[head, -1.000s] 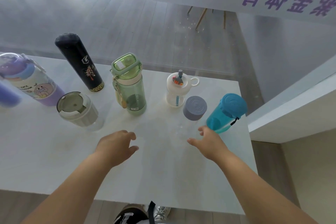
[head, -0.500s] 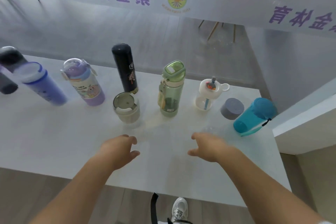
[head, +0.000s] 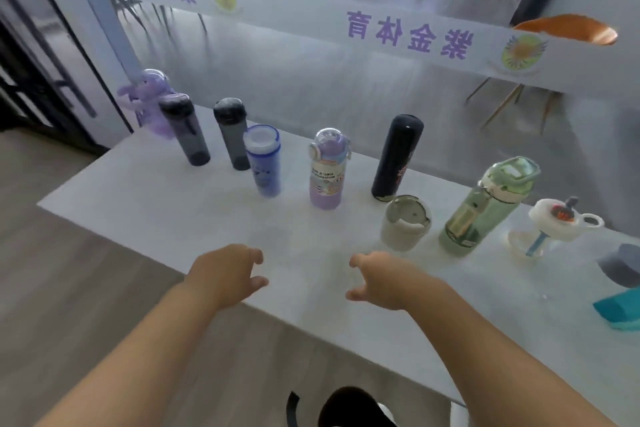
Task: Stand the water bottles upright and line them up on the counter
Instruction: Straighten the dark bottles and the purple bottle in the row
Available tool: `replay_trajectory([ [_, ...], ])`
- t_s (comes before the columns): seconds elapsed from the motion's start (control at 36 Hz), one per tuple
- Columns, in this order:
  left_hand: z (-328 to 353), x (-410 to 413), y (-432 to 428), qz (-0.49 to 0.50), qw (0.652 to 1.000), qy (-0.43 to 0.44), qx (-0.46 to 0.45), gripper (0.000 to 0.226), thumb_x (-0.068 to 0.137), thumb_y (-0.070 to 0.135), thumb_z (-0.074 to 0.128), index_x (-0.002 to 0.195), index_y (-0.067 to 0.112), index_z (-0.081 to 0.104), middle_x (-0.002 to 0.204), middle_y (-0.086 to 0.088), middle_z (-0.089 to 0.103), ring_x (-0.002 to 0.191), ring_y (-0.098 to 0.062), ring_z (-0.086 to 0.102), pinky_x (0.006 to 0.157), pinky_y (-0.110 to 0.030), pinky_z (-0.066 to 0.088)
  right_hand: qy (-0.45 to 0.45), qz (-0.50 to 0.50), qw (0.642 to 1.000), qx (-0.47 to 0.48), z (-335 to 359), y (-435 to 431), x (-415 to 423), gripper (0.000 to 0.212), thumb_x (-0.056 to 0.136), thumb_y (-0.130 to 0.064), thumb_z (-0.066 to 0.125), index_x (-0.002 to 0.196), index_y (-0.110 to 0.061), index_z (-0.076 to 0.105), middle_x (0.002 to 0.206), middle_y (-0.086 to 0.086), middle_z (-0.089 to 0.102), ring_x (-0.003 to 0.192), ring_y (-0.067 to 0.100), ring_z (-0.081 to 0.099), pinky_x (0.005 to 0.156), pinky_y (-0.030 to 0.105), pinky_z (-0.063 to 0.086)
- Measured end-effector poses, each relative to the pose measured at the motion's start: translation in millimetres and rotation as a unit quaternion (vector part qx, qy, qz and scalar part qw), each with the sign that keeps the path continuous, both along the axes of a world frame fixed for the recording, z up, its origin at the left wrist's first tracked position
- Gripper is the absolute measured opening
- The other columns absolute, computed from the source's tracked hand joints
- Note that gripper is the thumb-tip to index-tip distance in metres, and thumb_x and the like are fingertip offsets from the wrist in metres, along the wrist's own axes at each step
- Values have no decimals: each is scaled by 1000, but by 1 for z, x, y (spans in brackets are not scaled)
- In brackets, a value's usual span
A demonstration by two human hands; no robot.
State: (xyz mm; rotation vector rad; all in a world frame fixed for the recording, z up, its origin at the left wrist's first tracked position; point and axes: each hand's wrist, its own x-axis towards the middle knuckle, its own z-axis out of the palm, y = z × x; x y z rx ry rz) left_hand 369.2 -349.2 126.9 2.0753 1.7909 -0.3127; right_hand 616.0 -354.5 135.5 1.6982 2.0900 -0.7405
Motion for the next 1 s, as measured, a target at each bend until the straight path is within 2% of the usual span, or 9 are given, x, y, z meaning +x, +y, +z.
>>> replay_trajectory([
  [0.25,11,-87,27,82,996,-20,5,45,89,47,51,128,27,47,126,5,53,111,-14,54,89,-30,46,1,86,996,2,8,65,-93,63,89,-48,56,140,-18,35,139,7,44,121,29,49,97,40,42],
  [0.33,11,-110,42,92,996,-13,8,45,89,48,50,128,27,46,127,5,53,114,-14,52,91,-30,45,-4,117,993,10,8,92,-120,61,89,-48,56,138,-18,36,136,7,46,119,30,50,95,40,43],
  [0.53,15,-170,109,135,990,7,23,45,88,49,51,127,28,47,124,7,55,112,-14,54,89,-32,46,20,167,986,6,14,173,-192,62,90,-47,53,141,-18,33,136,7,47,119,29,50,93,37,43],
  [0.64,17,-197,144,148,988,9,34,45,87,50,52,127,28,48,122,7,56,110,-13,55,85,-29,46,38,182,983,1,24,212,-222,64,90,-49,54,143,-22,31,142,4,44,125,28,47,100,40,42],
  [0.86,16,-232,195,167,985,-1,49,43,88,49,52,125,29,50,121,8,57,108,-12,56,80,-26,43,57,202,978,19,38,272,-263,63,89,-50,55,142,-25,32,138,0,45,123,24,47,95,36,41],
  [1.0,23,-256,224,149,985,1,84,42,88,50,50,126,31,48,122,11,56,109,-12,56,82,-26,43,80,176,980,50,52,299,-279,62,87,-53,55,139,-27,35,136,-3,49,117,21,52,96,38,44],
])
